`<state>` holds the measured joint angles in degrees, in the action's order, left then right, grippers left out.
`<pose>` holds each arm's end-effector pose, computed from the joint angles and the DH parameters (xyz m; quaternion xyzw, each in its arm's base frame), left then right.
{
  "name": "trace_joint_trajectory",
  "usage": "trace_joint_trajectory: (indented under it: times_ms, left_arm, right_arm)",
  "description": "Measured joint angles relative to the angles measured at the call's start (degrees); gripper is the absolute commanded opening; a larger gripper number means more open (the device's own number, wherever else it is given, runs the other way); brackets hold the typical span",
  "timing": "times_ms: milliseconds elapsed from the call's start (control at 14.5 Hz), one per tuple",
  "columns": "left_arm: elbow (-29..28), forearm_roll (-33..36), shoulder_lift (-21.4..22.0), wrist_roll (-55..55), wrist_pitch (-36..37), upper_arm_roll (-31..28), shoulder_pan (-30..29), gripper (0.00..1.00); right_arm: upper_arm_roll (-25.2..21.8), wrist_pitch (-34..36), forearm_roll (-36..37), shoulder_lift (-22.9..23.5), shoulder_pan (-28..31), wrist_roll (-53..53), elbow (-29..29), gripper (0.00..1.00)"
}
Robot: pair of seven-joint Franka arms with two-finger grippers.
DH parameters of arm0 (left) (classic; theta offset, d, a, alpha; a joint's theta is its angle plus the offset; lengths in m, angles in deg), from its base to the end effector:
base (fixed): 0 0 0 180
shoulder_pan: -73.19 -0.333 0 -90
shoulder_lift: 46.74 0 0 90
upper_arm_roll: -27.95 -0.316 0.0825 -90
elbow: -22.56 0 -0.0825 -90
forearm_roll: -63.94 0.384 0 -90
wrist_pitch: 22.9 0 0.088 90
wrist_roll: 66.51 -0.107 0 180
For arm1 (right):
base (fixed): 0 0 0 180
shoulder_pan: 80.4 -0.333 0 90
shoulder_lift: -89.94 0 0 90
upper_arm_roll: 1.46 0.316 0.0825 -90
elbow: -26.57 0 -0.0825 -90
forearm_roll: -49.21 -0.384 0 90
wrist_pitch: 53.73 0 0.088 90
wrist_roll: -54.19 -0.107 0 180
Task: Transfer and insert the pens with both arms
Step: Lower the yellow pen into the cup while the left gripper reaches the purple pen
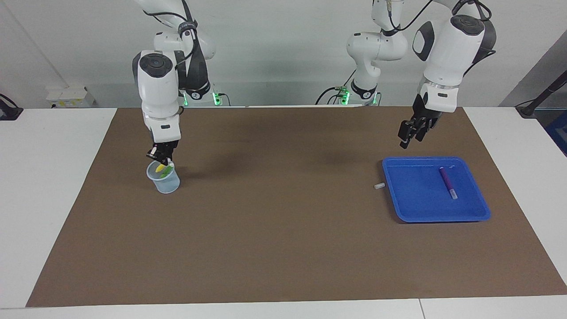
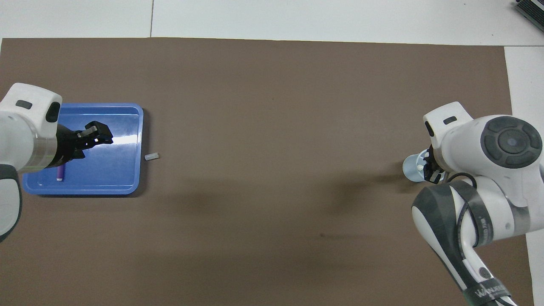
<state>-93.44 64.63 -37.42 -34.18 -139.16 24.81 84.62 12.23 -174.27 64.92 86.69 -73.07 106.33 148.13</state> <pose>0.5212 -0.0738 0.5360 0.9751 0.2054 0.0786 0.0279 0.5327 0.0477 0.4411 0.8306 0.5422 -0.0323 0.1227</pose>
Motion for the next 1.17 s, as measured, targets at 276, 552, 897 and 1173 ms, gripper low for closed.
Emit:
trace_joint_trajectory:
  times_ms: [276,552,897,1173]
  left_arm:
    - [0.0,0.0,0.0,-5.0,0.0,-0.1,-0.7,0.71]
    - [-0.1,0.0,0.0,-16.0,0.2,-0.4,-4.5,0.73]
    - [-0.3,0.0,0.0,-19.1,0.5,-0.4,-5.6,0.81]
    - [-0.3,0.0,0.0,-23.5,0.6,-0.5,-7.2,0.82]
  right_arm:
    - [0.0,0.0,0.0,0.0,0.3,-3.5,1.1,0.00]
    - [0.0,0.0,-0.7,0.0,0.4,-7.0,1.7,0.02]
    - [0.0,0.0,-1.4,0.0,1.0,-7.5,2.0,0.12]
    - [0.0,0.0,-1.6,0.0,1.2,-7.5,2.2,0.14]
